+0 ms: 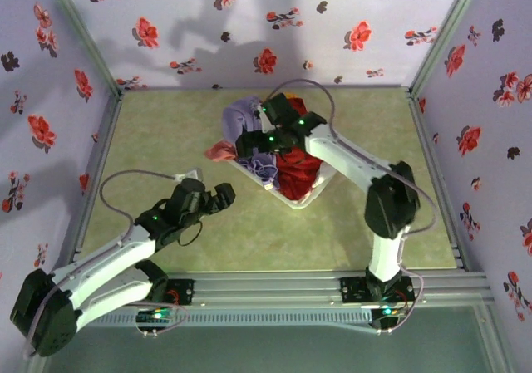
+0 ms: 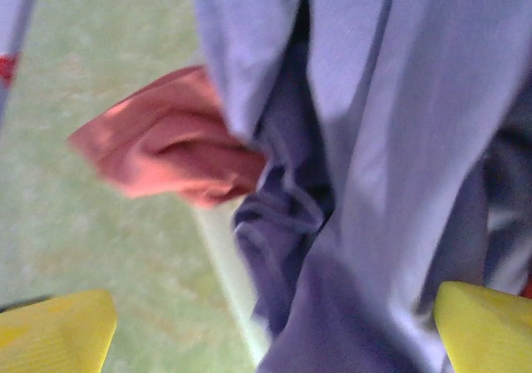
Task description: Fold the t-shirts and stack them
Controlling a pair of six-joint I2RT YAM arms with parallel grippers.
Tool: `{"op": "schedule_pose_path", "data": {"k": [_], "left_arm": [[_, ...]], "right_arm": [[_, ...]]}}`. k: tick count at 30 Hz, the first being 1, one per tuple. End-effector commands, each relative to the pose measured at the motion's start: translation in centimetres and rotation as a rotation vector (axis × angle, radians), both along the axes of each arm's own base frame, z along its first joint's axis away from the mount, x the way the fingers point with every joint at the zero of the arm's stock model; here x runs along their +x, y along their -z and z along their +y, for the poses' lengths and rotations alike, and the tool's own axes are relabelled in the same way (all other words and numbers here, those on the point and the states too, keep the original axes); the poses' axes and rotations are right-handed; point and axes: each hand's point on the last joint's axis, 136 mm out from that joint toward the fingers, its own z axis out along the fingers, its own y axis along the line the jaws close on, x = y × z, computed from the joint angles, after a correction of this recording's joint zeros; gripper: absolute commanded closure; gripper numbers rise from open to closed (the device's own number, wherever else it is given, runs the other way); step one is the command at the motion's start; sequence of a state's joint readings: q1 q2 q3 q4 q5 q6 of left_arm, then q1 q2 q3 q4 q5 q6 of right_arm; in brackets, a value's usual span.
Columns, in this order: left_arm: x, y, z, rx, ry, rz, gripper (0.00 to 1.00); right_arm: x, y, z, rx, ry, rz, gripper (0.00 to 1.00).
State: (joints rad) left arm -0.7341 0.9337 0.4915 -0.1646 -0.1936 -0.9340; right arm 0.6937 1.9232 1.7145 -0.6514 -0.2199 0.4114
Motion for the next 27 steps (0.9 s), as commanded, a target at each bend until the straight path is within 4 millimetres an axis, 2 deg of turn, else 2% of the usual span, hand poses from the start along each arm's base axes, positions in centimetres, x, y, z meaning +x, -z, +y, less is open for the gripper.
{"op": "schedule_pose_path", "data": {"k": [1, 5, 8, 13, 18, 21, 27], "left_arm": [[1.6, -1.8, -0.3, 0.013, -0.044, -0.069, 0.01], [2.0, -2.0, -0.6, 0.034, -0.040, -0.061, 0.01], [2.1, -2.1, -1.0, 0.027, -0.039, -0.056, 0.01], [2.1, -2.1, -1.9, 0.022, -0.017, -0.045, 0.01], [2.1, -1.7, -2.6, 0.029, -0.007, -0.028, 0.01], [2.3, -1.4, -3.4, 0.023, 0.005, -0.017, 0.01], [2.9, -0.2, -6.0, 0.030, 0.060, 0.018, 0.01]], "right_arm": [[2.1, 4.4, -2.0, -0.208, 0.065, 0.043, 0.01], [4.8, 8.9, -3.7, -0.323, 0.177, 0.109, 0.01], [6.8, 10.5, -6.6, -0.418, 0.283, 0.105, 0.01], [9.6, 11.2, -14.0, -0.603, 0.410, 0.077, 0.01], [11.4, 12.2, -20.7, -0.601, 0.502, 0.130, 0.01], [12.9, 11.7, -24.5, -0.587, 0.598, 0.144, 0.01], [16.8, 10.6, -30.6, -0.507, 0.847, 0.121, 0.01]]}}
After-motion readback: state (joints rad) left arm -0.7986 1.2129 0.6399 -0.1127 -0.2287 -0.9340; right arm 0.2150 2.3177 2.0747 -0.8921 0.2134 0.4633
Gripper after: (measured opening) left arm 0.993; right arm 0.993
